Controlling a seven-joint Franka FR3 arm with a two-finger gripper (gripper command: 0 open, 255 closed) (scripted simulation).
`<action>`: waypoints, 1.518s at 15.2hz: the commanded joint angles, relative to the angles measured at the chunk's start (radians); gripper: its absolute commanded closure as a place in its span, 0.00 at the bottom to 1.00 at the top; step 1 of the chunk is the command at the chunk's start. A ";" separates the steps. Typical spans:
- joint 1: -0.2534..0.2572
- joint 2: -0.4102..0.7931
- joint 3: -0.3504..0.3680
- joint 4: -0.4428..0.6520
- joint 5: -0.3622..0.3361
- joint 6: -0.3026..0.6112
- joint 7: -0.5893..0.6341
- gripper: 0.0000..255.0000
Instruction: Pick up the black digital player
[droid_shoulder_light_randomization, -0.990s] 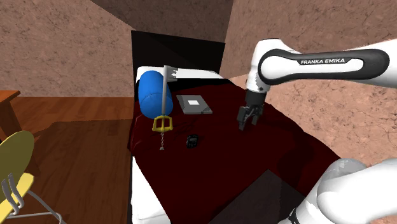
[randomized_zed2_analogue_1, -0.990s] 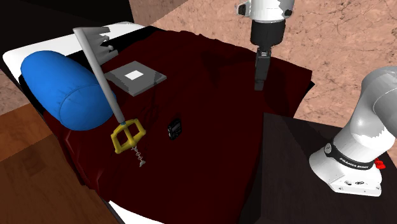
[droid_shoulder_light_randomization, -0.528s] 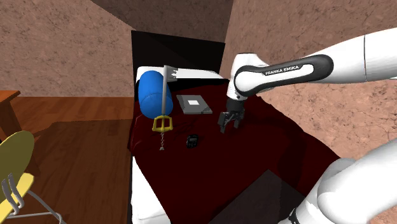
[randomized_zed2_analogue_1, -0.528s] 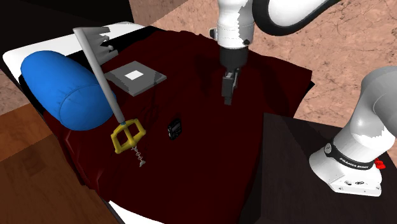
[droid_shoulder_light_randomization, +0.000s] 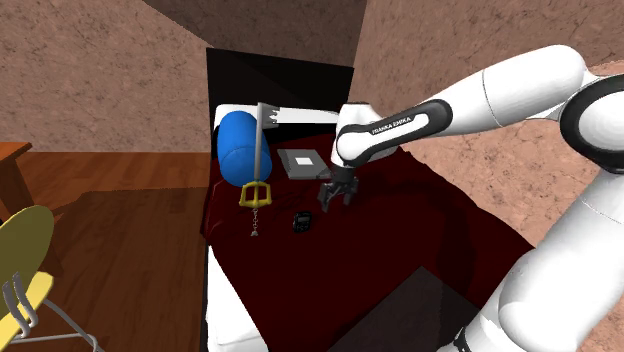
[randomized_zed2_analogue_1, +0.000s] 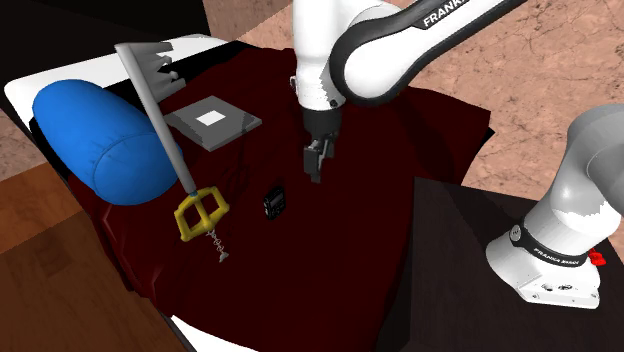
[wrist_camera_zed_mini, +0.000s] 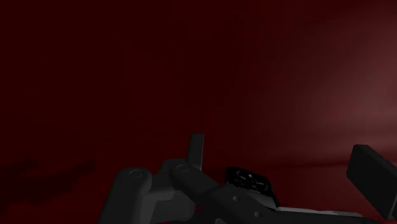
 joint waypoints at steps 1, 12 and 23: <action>0.003 0.086 0.003 0.059 -0.004 0.036 0.014 0.00; 0.019 0.488 -0.003 0.403 -0.026 0.135 0.074 0.00; 0.018 0.558 -0.004 0.396 -0.027 0.212 0.074 1.00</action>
